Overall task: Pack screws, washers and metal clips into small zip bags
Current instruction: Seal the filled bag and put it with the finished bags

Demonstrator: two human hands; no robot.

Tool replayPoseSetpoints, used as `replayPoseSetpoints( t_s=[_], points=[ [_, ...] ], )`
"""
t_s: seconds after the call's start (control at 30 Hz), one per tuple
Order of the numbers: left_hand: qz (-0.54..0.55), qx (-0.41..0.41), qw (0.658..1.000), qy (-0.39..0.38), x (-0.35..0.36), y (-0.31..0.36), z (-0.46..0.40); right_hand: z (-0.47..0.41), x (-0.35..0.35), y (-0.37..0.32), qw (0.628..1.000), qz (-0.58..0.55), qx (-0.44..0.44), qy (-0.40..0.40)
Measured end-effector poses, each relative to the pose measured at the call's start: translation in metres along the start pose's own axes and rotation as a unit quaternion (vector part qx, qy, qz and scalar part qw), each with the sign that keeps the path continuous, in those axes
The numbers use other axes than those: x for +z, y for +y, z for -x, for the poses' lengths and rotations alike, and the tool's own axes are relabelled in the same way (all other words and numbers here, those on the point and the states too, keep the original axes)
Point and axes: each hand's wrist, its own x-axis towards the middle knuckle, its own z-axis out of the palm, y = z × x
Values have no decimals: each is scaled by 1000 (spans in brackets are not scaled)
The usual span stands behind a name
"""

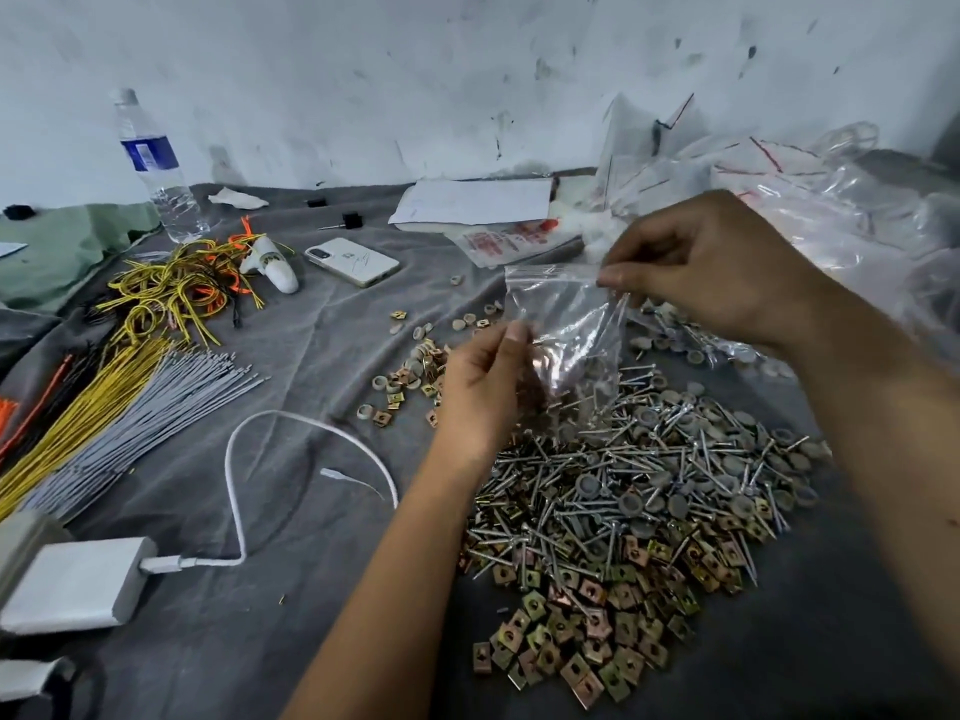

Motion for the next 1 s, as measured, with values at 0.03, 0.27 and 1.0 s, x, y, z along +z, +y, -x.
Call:
replayPoseSetpoints(
  t_s=[0.03, 0.27, 1.0],
  points=[
    [-31, 21, 999, -8, 3, -4, 1, 0, 2, 3, 1000, -7, -6, 25],
    [-34, 28, 998, -50, 1, -8, 7, 14, 23, 19, 980, -155, 5, 125],
    [-383, 249, 886, -78, -4, 18, -33, 26, 65, 47, 986, -63, -87, 126]
  ],
)
